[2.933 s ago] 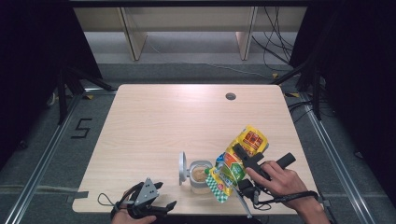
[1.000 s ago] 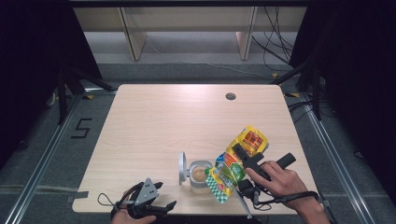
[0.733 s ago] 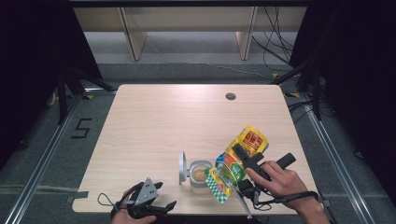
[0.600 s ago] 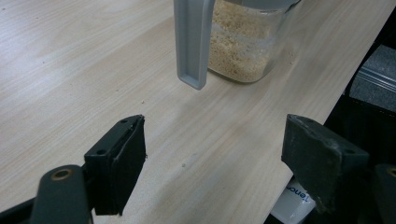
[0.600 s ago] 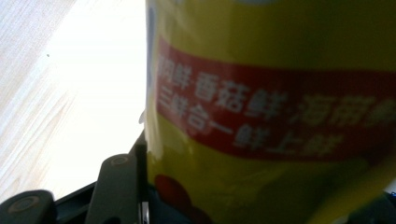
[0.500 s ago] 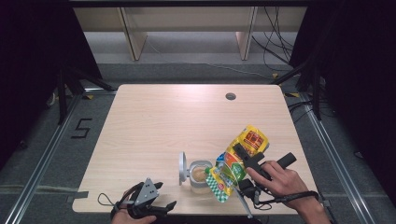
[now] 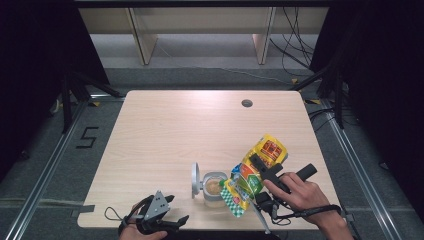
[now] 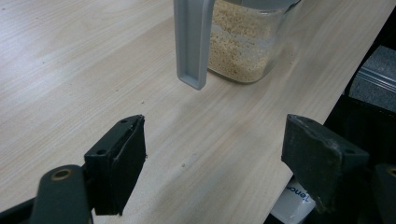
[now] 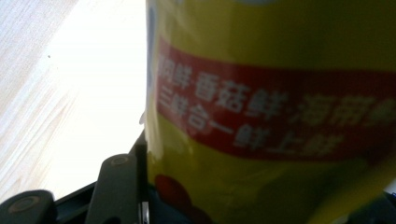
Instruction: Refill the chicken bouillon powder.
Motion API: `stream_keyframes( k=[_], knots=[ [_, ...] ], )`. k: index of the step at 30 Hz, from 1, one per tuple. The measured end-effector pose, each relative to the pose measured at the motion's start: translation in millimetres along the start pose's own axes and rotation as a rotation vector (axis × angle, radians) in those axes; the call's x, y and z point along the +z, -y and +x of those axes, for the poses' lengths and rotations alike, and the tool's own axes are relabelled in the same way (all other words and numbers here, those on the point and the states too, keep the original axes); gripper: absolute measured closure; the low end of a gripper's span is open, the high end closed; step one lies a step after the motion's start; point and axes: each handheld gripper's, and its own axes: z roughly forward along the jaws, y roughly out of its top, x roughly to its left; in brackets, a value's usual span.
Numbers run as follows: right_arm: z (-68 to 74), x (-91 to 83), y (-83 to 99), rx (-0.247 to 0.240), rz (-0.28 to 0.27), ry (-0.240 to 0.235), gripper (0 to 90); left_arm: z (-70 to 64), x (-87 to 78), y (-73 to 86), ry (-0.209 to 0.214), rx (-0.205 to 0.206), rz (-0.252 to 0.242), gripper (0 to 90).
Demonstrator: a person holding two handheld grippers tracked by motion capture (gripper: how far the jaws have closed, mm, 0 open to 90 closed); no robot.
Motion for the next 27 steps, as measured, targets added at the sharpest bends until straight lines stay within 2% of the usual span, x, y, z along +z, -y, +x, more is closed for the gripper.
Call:
stream_keyframes(
  k=[3,4,5,13,18,19,23,27],
  knots=[
    [-0.5,0.0,-0.3,-0.001,0.002,-0.001,47.4,0.1,0.0,0.0,0.000,-0.001,-0.002,21.4],
    [-1.7,0.9,-0.4,-0.015,-0.009,-0.001,47.4,0.2,-0.1,0.0,0.000,-0.001,-0.001,21.4],
    [-0.2,0.1,-0.3,0.003,0.001,-0.002,47.4,0.2,-0.1,0.0,0.000,-0.001,-0.001,21.3],
    [-1.7,0.4,-0.2,-0.016,-0.006,-0.001,47.5,0.4,-0.1,0.0,-0.004,0.001,-0.001,21.4],
    [-1.2,0.3,0.4,-0.009,-0.006,-0.001,47.5,1.0,-0.6,-0.6,-0.004,0.006,0.013,21.4],
    [-1.0,0.6,0.7,-0.008,-0.007,0.007,47.5,0.3,0.3,0.1,-0.003,-0.001,-0.004,21.3],
    [-0.7,0.2,1.0,-0.002,-0.006,0.007,47.5,0.6,-0.8,-0.6,0.002,0.002,0.008,21.4],
    [-0.8,0.3,1.7,-0.002,-0.004,0.006,47.4,0.2,0.1,0.0,-0.004,0.000,-0.002,21.4]
  ],
)
